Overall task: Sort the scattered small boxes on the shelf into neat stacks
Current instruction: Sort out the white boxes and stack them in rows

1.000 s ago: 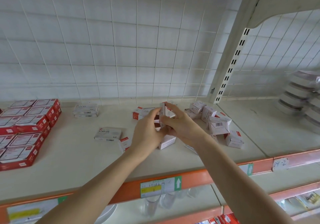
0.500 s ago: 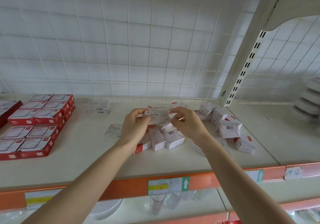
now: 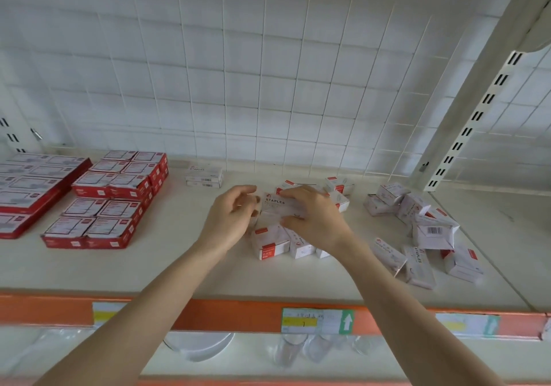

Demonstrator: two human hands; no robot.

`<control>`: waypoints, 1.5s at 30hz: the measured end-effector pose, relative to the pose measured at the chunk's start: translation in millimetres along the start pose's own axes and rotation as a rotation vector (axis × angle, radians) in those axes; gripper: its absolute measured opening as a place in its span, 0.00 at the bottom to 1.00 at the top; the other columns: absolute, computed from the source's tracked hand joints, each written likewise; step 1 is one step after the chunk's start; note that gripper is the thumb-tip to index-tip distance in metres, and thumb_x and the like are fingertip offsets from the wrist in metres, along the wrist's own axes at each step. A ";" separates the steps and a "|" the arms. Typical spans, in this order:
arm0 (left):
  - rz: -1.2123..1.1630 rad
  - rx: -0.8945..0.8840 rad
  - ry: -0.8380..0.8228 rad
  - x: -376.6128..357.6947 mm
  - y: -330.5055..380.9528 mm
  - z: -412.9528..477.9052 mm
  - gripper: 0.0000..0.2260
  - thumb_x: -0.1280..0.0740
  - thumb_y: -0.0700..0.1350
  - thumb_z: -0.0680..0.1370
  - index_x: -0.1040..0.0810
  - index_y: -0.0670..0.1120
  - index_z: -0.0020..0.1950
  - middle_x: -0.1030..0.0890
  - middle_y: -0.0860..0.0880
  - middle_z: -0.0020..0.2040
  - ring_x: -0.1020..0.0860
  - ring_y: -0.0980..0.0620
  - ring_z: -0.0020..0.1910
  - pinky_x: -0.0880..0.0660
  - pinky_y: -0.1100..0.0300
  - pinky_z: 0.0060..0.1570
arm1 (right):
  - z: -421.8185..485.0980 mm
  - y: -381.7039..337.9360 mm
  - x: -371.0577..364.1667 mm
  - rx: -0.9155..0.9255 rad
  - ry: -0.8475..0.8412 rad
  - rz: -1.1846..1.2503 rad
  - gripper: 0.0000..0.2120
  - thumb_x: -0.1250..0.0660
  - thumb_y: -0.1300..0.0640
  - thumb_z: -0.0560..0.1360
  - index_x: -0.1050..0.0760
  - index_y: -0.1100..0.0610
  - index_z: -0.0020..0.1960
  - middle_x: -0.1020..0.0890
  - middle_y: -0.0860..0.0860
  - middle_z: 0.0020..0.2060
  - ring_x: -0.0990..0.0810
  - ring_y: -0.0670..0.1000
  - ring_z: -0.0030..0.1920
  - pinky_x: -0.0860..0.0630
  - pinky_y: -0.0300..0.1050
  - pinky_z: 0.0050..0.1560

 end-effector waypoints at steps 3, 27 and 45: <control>0.533 -0.187 -0.021 16.7 -6.8 9.5 0.15 0.38 0.38 0.77 0.26 0.43 0.64 0.24 0.47 0.61 0.25 0.48 0.57 0.31 0.62 0.53 | 3.4 2.8 -3.4 -0.013 0.019 -0.021 0.23 0.30 0.60 0.69 0.28 0.56 0.64 0.24 0.52 0.60 0.28 0.54 0.61 0.31 0.47 0.61; 1.028 -0.264 -0.271 49.9 -43.2 62.9 0.18 0.42 0.43 0.79 0.31 0.51 0.69 0.31 0.52 0.68 0.35 0.49 0.67 0.35 0.57 0.59 | 38.5 -28.9 -34.4 -0.040 -0.011 -0.004 0.21 0.29 0.59 0.69 0.26 0.56 0.62 0.23 0.51 0.56 0.27 0.51 0.57 0.35 0.33 0.48; 0.491 -0.044 -0.014 95.4 -45.2 71.1 0.19 0.44 0.32 0.74 0.28 0.42 0.64 0.24 0.43 0.60 0.25 0.45 0.57 0.30 0.61 0.50 | 91.0 -67.3 -92.5 -0.105 -0.211 -0.128 0.20 0.32 0.58 0.71 0.28 0.55 0.63 0.25 0.51 0.59 0.28 0.53 0.60 0.30 0.44 0.56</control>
Point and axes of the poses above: each hand's wrist, its own z-axis towards the middle knuckle, its own x-axis out of the back of the hand, y = z × x, the point moved 6 cm from there along z, towards the middle knuckle
